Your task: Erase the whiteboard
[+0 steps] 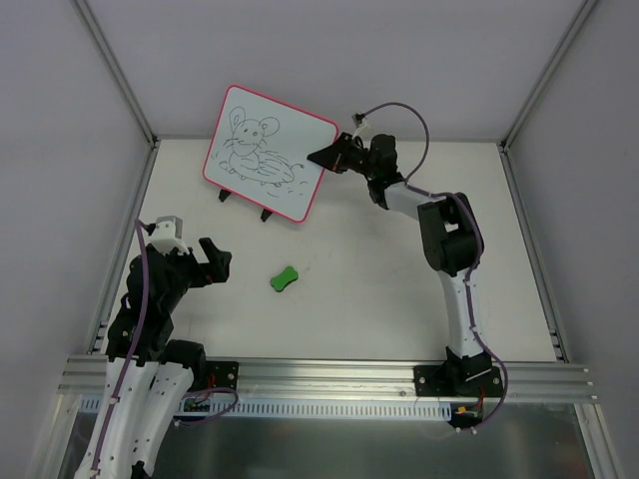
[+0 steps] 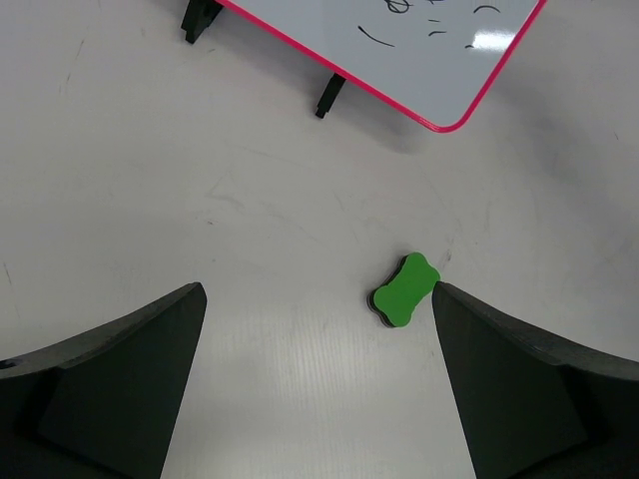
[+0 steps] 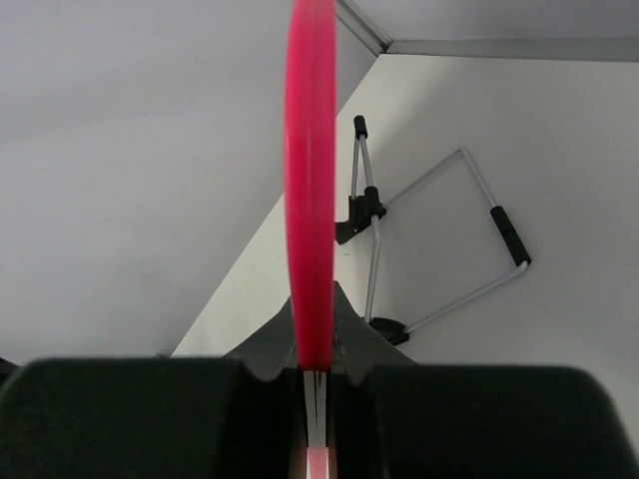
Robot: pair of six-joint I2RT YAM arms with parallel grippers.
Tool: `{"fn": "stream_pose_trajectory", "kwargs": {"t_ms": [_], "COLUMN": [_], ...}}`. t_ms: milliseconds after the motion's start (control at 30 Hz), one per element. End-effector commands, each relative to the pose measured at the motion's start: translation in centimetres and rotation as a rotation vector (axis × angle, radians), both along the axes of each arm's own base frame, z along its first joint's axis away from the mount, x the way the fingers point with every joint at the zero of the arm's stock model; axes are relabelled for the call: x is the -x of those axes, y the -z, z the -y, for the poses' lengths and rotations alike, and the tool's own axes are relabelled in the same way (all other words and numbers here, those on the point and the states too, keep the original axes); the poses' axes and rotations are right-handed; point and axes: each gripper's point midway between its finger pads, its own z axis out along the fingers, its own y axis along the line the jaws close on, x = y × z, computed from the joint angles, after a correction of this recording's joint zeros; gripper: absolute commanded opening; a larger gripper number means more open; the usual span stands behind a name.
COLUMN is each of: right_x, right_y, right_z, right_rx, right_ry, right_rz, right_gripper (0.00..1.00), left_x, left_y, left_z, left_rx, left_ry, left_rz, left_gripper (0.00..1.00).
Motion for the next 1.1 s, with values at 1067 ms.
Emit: {"fn": "stream_pose_trajectory", "kwargs": {"t_ms": [1067], "right_x": [20.6], "right_y": [-9.9], "right_z": [21.1], "right_rx": [-0.083], "right_ry": [0.263], "right_rz": [0.286], "right_gripper": [0.0], "left_x": [-1.5], "left_y": [2.1], "left_z": [8.3], "left_rx": [-0.017], "left_ry": [0.321], "left_rz": [-0.232], "left_gripper": [0.99]}}
